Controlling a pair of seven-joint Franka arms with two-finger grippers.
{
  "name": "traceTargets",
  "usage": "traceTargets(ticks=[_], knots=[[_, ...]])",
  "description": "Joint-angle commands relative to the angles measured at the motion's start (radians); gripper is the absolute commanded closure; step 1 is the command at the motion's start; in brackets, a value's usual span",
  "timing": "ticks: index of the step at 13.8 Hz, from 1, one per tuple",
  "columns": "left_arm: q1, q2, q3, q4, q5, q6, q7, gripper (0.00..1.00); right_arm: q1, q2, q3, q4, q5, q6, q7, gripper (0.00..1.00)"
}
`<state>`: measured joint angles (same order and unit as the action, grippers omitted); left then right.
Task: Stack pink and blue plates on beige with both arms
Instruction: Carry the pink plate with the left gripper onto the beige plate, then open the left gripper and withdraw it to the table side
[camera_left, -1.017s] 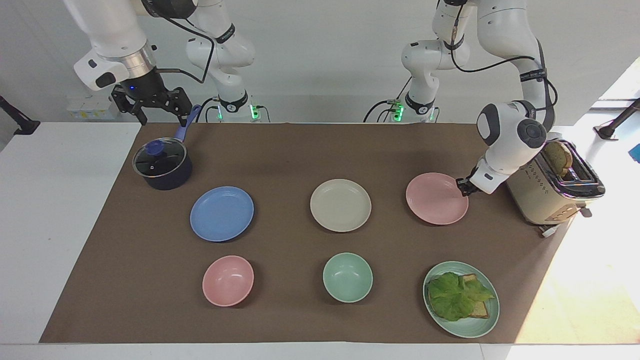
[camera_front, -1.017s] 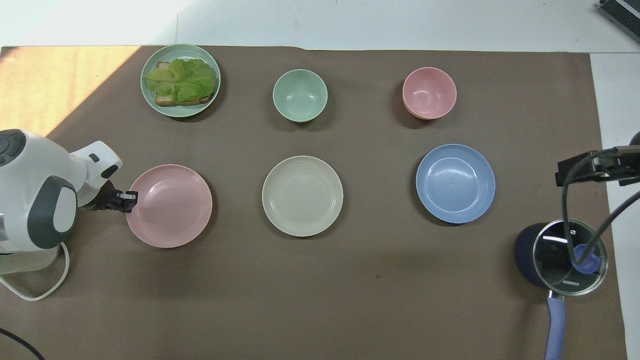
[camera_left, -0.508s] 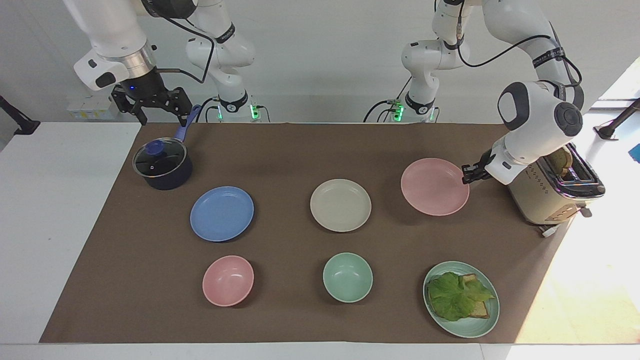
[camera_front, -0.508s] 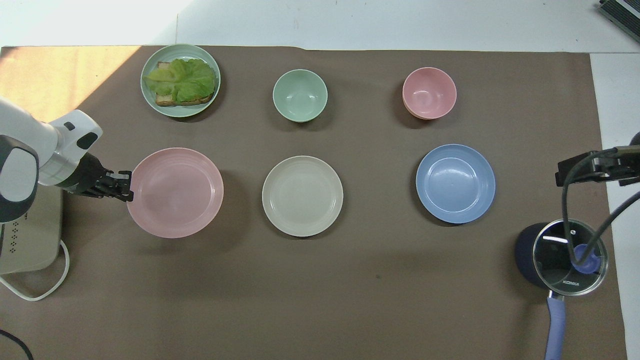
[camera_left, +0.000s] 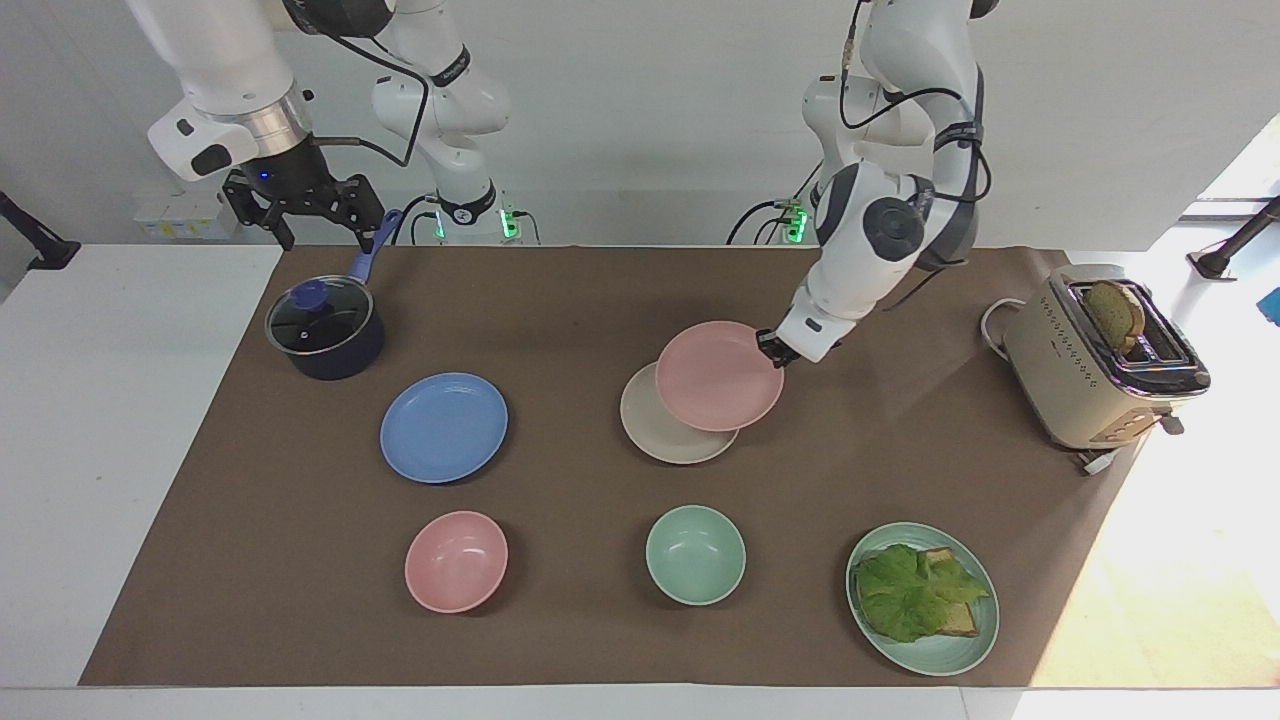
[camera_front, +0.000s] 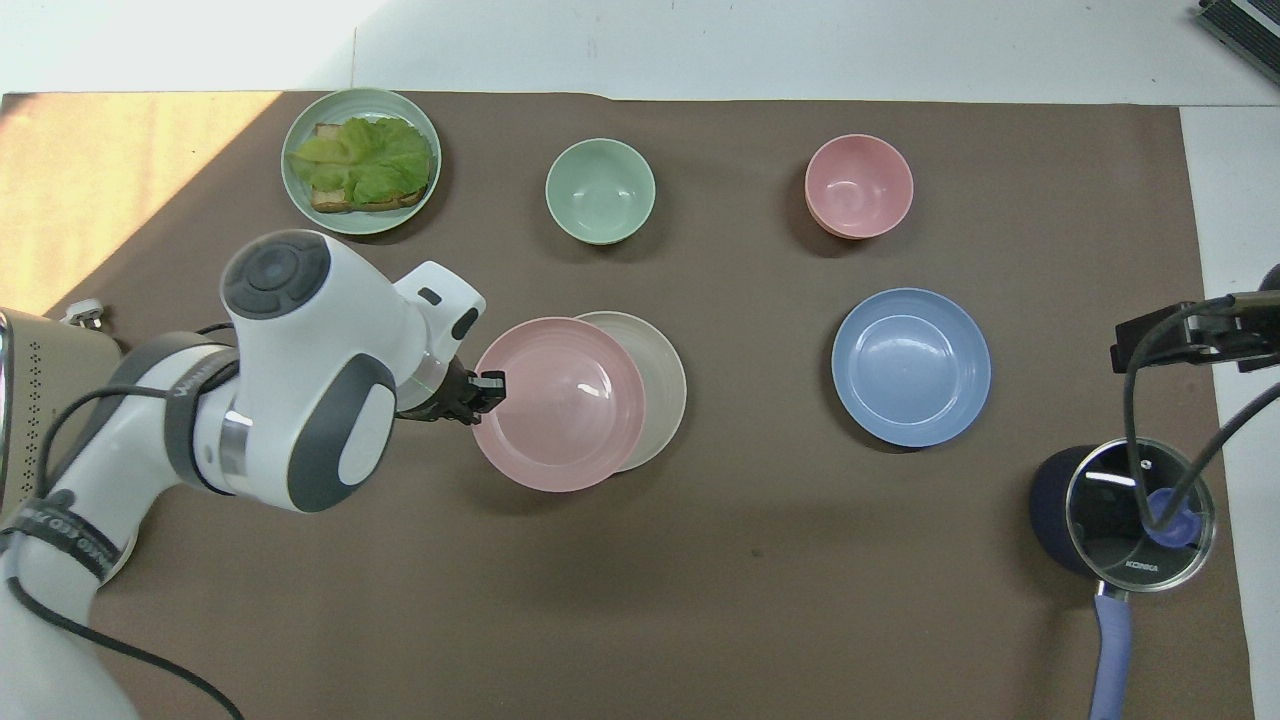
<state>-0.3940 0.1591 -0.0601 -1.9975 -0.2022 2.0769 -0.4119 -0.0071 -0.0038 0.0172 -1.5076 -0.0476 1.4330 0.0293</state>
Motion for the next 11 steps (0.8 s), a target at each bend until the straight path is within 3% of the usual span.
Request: traceTargets(ticks=[1,2,3,4,5,9,11], knots=[[-0.023,0.000,0.020,-0.044,-0.045,0.101,-0.005,1.00,-0.013,-0.025,0.003,-0.031,0.005,0.010,-0.006,0.00],[-0.032,0.000,0.020,-0.044,-0.049,0.103,-0.004,1.00,-0.013,-0.025,0.003,-0.031,0.005,0.010,-0.006,0.00],[-0.032,0.000,0.020,-0.043,-0.049,0.104,0.001,0.90,-0.013,-0.025,0.003,-0.031,0.005,0.010,-0.006,0.00],[-0.032,0.000,0.022,-0.041,-0.049,0.103,0.008,0.30,-0.013,-0.025,0.003,-0.031,0.005,0.010,-0.006,0.00],[-0.032,0.000,0.022,-0.040,-0.049,0.103,-0.002,0.00,-0.013,-0.025,0.003,-0.031,0.005,0.010,-0.006,0.00],[0.007,-0.006,0.045,-0.017,-0.004,0.046,-0.002,0.00,-0.013,-0.025,0.003,-0.029,0.005,0.012,-0.003,0.00],[0.104,-0.027,0.049,0.061,0.139,-0.108,0.028,0.00,-0.013,-0.025,0.003,-0.031,0.005,0.014,0.000,0.00]])
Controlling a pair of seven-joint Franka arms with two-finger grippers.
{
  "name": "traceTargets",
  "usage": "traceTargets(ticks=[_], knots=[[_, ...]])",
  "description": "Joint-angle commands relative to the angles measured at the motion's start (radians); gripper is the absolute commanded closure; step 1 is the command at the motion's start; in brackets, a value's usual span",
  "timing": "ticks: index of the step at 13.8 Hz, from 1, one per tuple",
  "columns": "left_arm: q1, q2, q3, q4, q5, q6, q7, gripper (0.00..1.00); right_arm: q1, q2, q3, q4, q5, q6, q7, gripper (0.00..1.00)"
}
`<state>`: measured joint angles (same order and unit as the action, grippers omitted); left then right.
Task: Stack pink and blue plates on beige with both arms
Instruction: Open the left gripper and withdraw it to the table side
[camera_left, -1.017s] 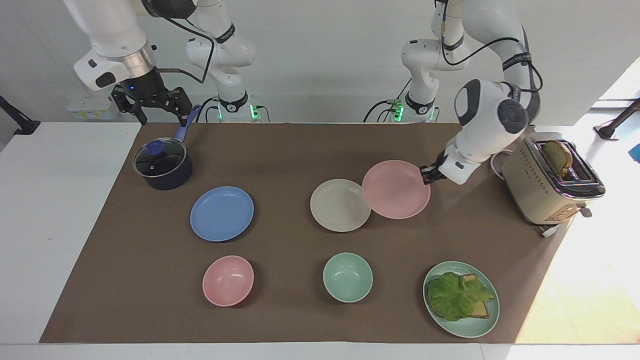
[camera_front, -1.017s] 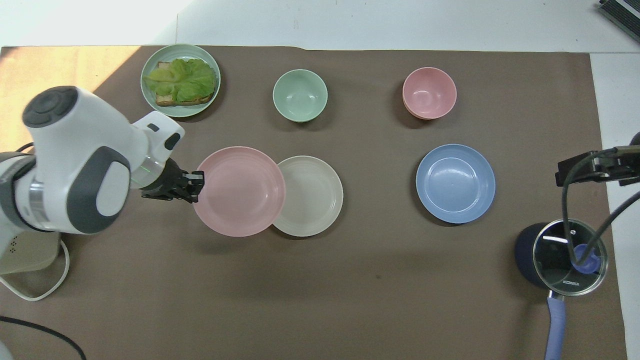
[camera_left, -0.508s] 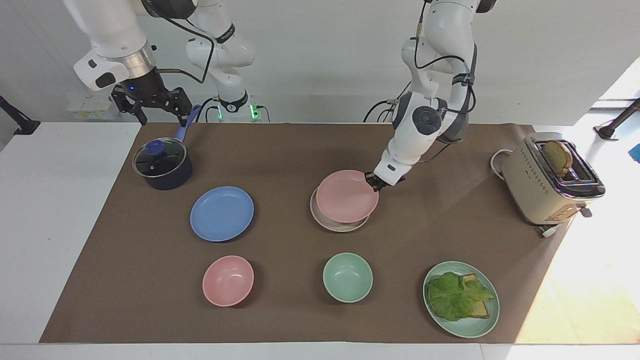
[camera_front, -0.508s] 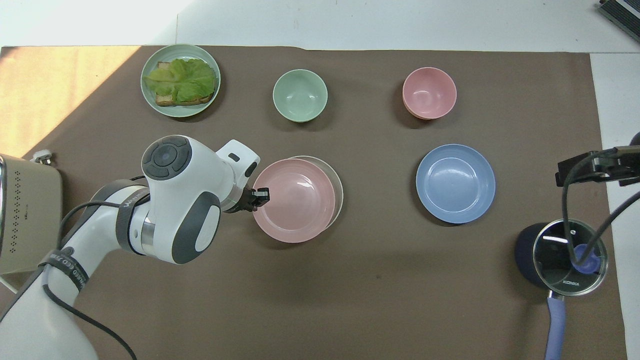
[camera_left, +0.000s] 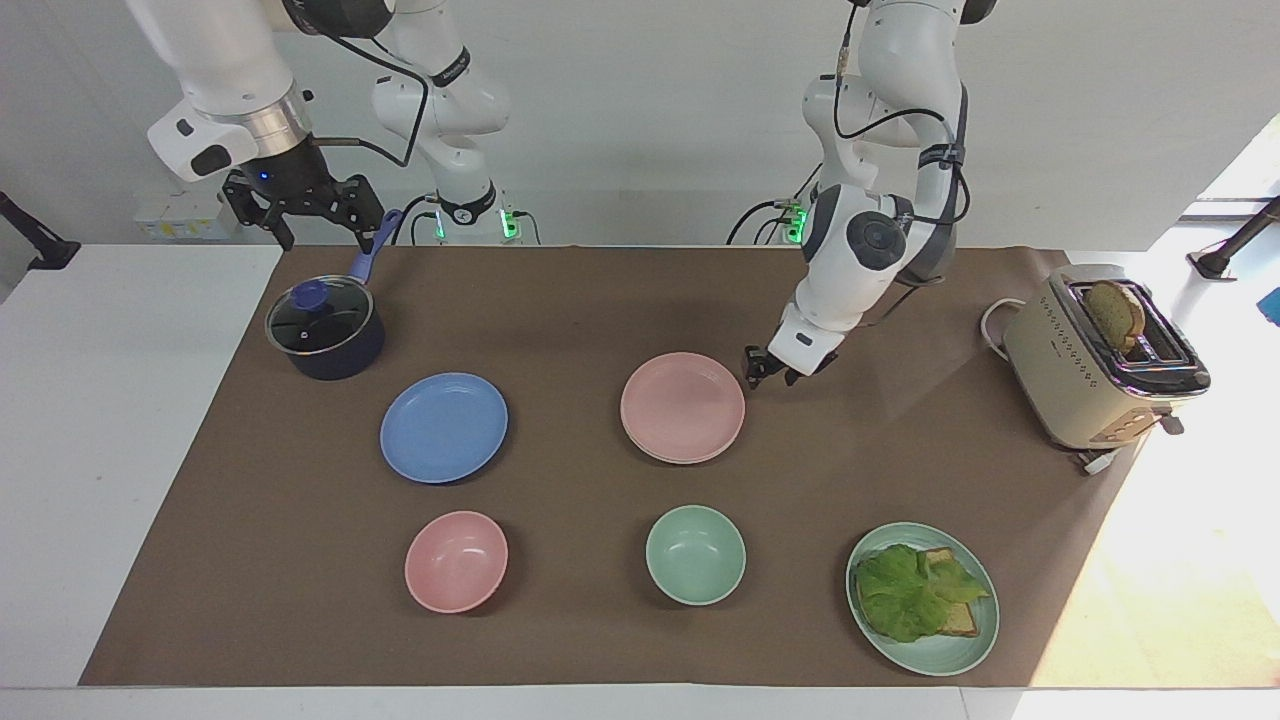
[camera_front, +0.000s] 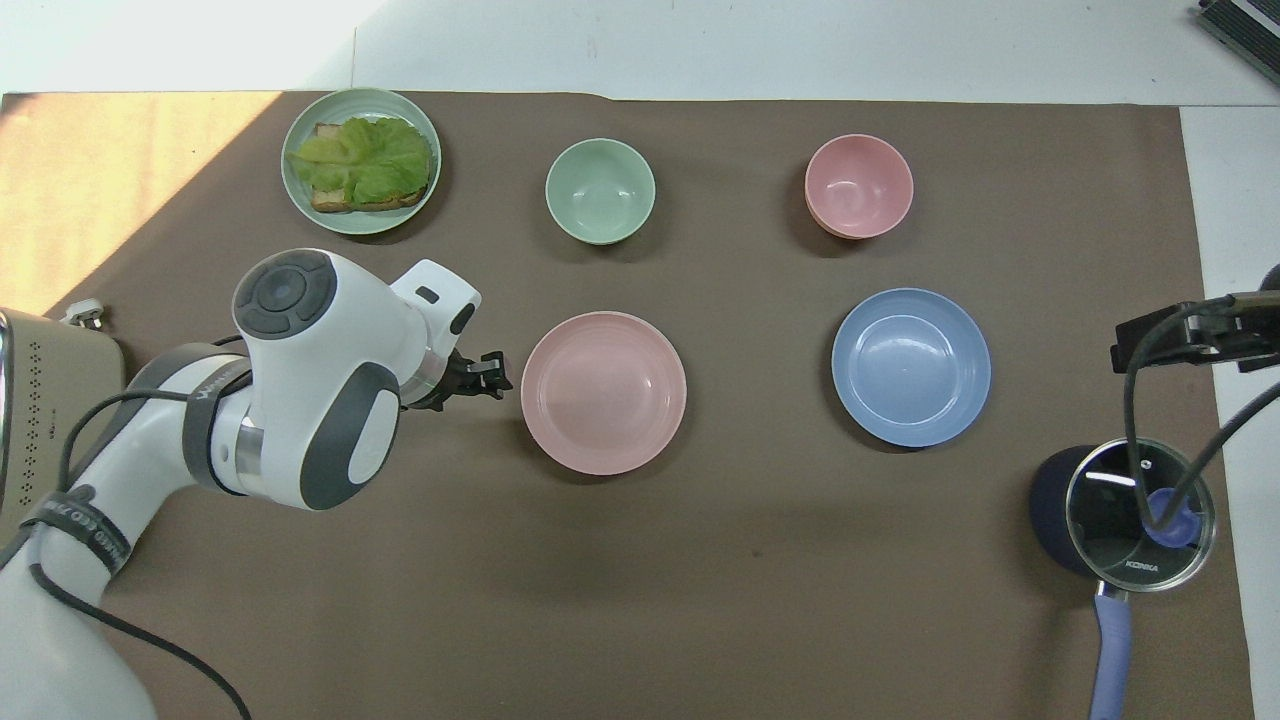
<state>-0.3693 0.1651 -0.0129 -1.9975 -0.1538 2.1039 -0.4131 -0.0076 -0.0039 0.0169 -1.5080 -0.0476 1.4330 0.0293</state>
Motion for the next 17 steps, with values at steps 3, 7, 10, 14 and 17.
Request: traceTargets(ticks=[3,7,10,14,17], knots=[[0.206,-0.068,0.004,0.143,0.120,-0.231,0.219,0.00,-0.020,-0.025,0.003,-0.029,0.005,0.018,-0.002,0.00],[0.308,-0.095,0.007,0.340,0.122,-0.422,0.319,0.00,-0.022,-0.025,0.003,-0.034,0.003,0.035,0.003,0.00],[0.371,-0.123,0.008,0.407,0.123,-0.533,0.387,0.00,-0.032,-0.044,0.003,-0.107,0.003,0.139,-0.008,0.00],[0.359,-0.151,0.007,0.367,0.172,-0.521,0.379,0.00,-0.037,-0.047,0.003,-0.276,0.003,0.340,-0.025,0.00],[0.356,-0.151,0.005,0.367,0.174,-0.522,0.363,0.00,-0.063,0.004,0.003,-0.374,0.003,0.504,-0.049,0.00]])
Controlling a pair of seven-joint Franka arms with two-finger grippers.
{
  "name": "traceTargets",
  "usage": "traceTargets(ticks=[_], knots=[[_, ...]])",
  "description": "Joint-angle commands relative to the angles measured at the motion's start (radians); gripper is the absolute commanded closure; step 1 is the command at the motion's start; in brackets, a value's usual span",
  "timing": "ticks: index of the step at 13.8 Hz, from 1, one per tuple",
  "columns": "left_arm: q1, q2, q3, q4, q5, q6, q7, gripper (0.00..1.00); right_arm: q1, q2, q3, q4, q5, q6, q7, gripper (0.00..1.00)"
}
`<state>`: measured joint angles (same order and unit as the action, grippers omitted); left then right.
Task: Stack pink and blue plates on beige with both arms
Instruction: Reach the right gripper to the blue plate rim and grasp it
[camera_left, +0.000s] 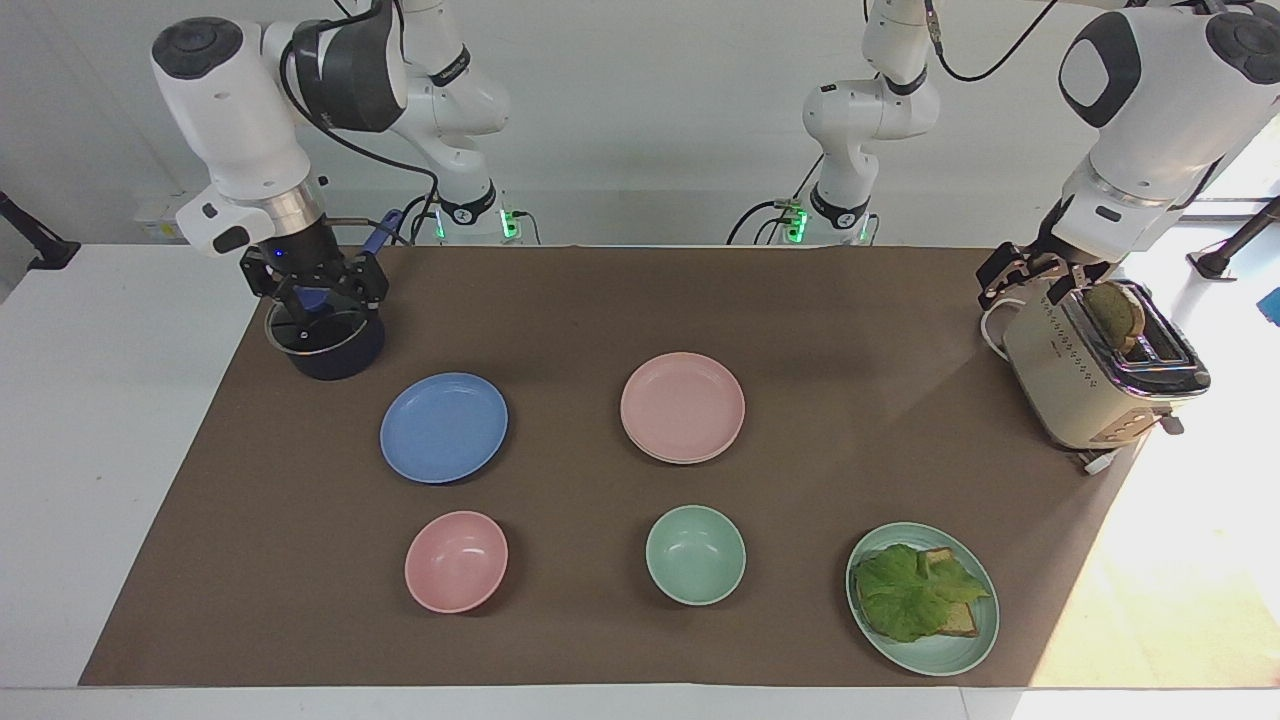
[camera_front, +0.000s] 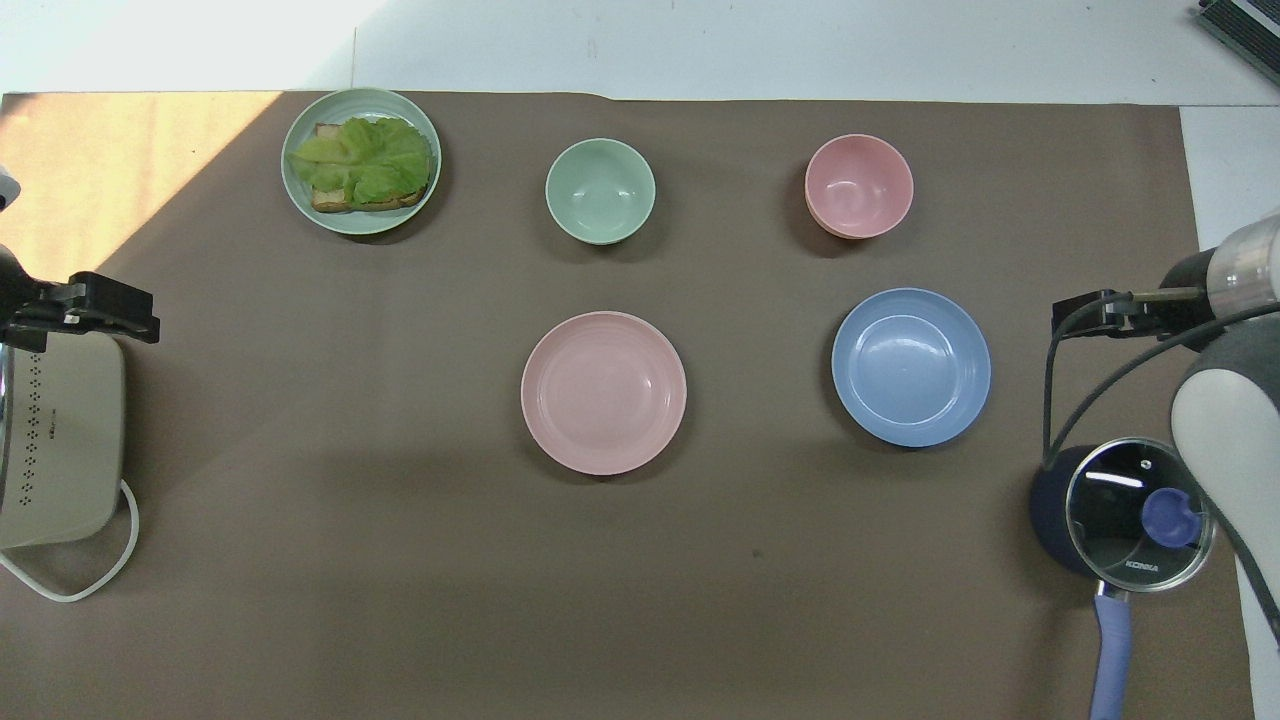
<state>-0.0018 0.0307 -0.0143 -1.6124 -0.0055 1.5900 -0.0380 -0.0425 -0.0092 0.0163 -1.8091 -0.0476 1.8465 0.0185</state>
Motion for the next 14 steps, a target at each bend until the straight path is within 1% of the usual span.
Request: traceTargets(ticks=[1,3,6,8,9,12,13,14], knots=[[-0.010,-0.017,0.007,-0.017,0.025,-0.005,-0.023,0.00,-0.036,0.040,0.004,-0.091,0.003,0.135,-0.049,0.00],[-0.009,-0.017,0.005,-0.018,0.025,-0.005,-0.026,0.00,-0.059,0.090,0.004,-0.130,0.003,0.230,-0.061,0.00],[-0.006,-0.017,0.005,-0.018,0.025,-0.013,-0.026,0.00,-0.077,0.126,0.005,-0.214,0.006,0.353,-0.083,0.00],[-0.010,-0.018,0.005,-0.020,0.025,-0.018,-0.028,0.00,-0.076,0.135,0.007,-0.269,0.015,0.422,-0.084,0.00],[-0.012,-0.018,0.004,-0.020,0.025,-0.018,-0.028,0.00,-0.073,0.146,0.007,-0.288,0.069,0.443,-0.100,0.00],[-0.010,-0.018,0.005,-0.020,0.024,-0.012,-0.028,0.00,-0.083,0.211,0.005,-0.311,0.234,0.525,-0.263,0.00],[-0.010,-0.018,0.004,-0.020,0.024,-0.012,-0.029,0.00,-0.095,0.230,0.005,-0.311,0.268,0.540,-0.288,0.02],[-0.010,-0.018,0.004,-0.020,0.024,-0.010,-0.037,0.00,-0.096,0.239,0.005,-0.311,0.281,0.552,-0.304,0.08]])
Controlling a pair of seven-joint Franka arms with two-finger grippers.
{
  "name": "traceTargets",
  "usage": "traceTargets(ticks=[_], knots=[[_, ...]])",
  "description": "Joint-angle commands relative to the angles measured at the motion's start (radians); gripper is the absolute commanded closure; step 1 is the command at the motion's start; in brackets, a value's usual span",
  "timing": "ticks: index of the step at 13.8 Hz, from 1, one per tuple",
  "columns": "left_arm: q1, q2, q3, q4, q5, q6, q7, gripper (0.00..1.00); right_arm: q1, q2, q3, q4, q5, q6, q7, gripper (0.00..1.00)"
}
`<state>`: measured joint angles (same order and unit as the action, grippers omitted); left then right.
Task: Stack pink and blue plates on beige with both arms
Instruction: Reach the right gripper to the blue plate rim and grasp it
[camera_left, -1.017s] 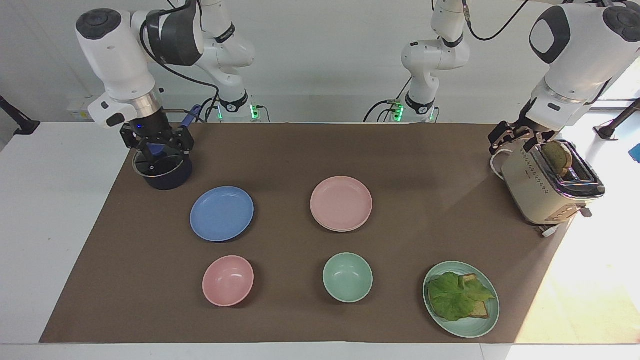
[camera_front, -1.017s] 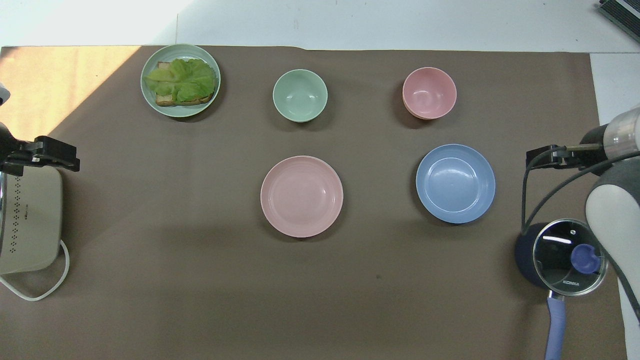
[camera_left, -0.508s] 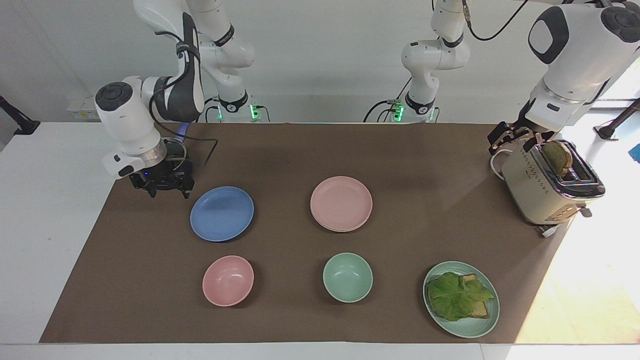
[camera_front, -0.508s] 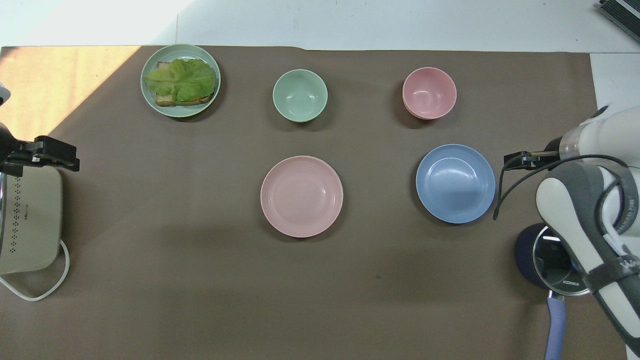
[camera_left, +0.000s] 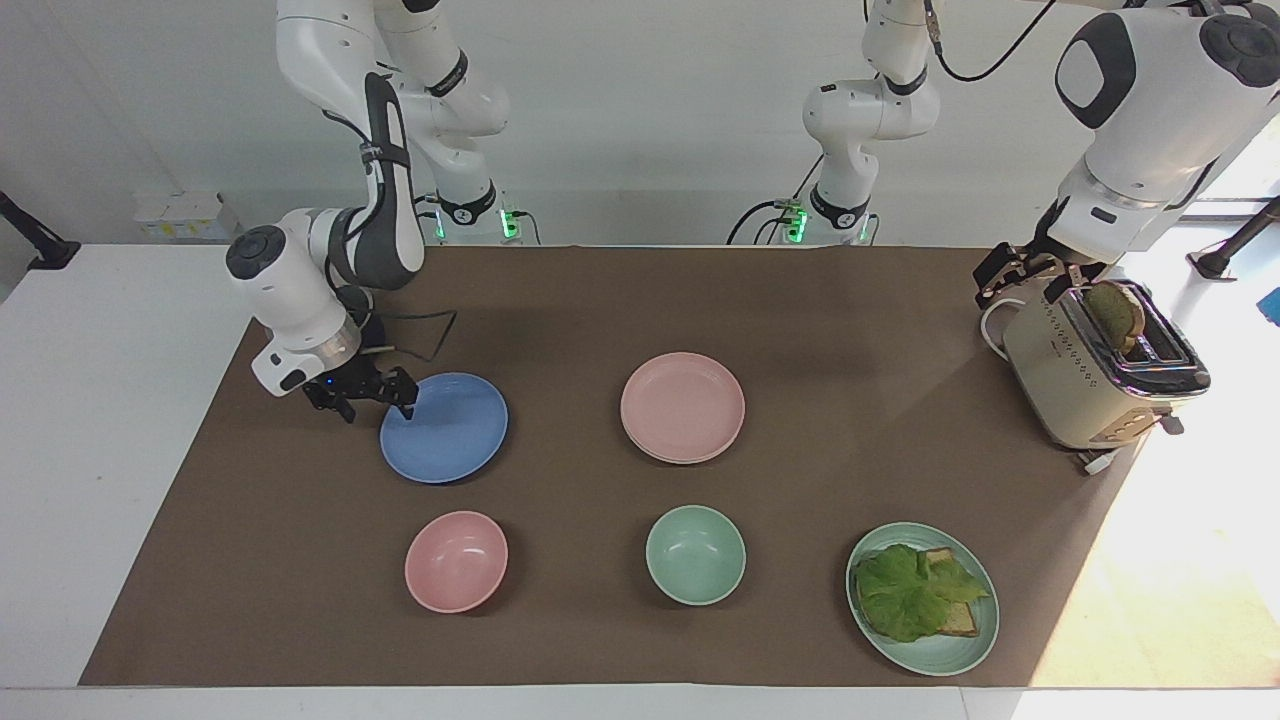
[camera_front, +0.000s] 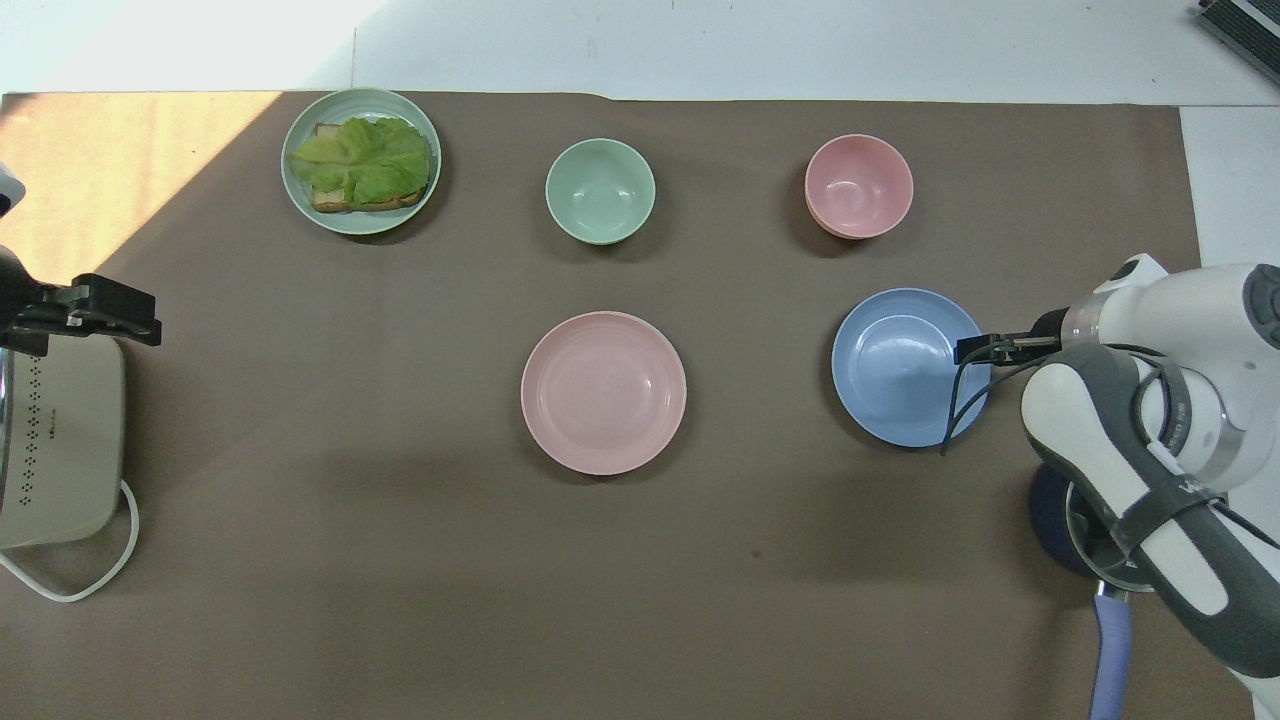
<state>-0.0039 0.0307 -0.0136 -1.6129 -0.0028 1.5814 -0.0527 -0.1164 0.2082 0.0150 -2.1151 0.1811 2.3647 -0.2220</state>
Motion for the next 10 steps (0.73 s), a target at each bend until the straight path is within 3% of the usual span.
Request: traceTargets(ticks=[1,2,3,5,9,10], knots=[[-0.010,-0.018,0.003,-0.019,0.021,0.000,-0.032,0.00,-0.022,0.022,0.006,-0.005,0.054,0.034,-0.065,0.16],[-0.010,-0.018,0.003,-0.019,0.021,-0.001,-0.032,0.00,-0.020,0.022,0.006,-0.005,0.055,0.033,-0.065,0.26],[-0.010,-0.018,0.003,-0.019,0.021,-0.001,-0.032,0.00,-0.023,0.022,0.008,-0.009,0.058,0.031,-0.065,0.43],[-0.010,-0.018,0.003,-0.019,0.021,-0.001,-0.032,0.00,-0.023,0.013,0.006,-0.031,0.136,0.031,-0.074,0.53],[-0.010,-0.018,0.003,-0.019,0.021,-0.004,-0.030,0.00,-0.023,0.013,0.006,-0.037,0.173,0.024,-0.086,1.00],[-0.010,-0.018,0.003,-0.019,0.021,-0.004,-0.030,0.00,-0.022,0.013,0.008,-0.034,0.178,0.022,-0.086,1.00]])
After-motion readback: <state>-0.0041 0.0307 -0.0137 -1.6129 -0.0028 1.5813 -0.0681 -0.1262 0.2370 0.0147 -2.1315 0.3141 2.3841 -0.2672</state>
